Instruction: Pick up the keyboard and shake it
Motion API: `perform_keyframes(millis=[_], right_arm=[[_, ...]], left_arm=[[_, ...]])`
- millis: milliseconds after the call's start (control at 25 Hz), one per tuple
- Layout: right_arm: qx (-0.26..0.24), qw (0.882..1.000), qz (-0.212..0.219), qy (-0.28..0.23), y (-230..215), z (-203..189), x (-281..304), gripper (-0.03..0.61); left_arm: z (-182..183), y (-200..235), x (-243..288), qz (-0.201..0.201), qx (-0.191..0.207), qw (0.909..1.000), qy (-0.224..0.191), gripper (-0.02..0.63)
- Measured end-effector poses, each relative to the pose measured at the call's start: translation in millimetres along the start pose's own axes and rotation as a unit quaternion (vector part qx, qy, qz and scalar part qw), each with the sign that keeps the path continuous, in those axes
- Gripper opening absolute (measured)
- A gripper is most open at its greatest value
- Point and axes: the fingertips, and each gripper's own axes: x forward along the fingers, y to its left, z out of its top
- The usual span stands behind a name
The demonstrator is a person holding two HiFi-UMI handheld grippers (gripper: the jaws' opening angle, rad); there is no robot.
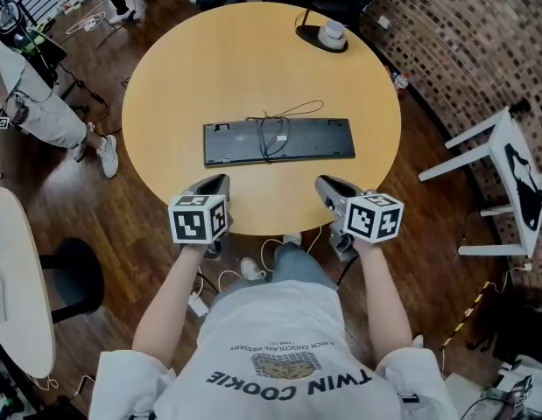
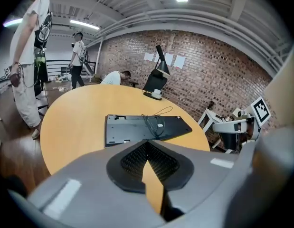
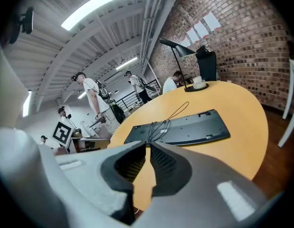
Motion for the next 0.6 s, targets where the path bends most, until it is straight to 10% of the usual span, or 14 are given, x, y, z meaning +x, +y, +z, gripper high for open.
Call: perform_keyframes(millis=[600], right_arm=[[0.103,0.992,0.051,0.050,-151.9,57.7,57.4,0.170]], left_arm=[[51.0,118.6,94.2,-0.009,-0.099,0.9943,0.040,0.207]])
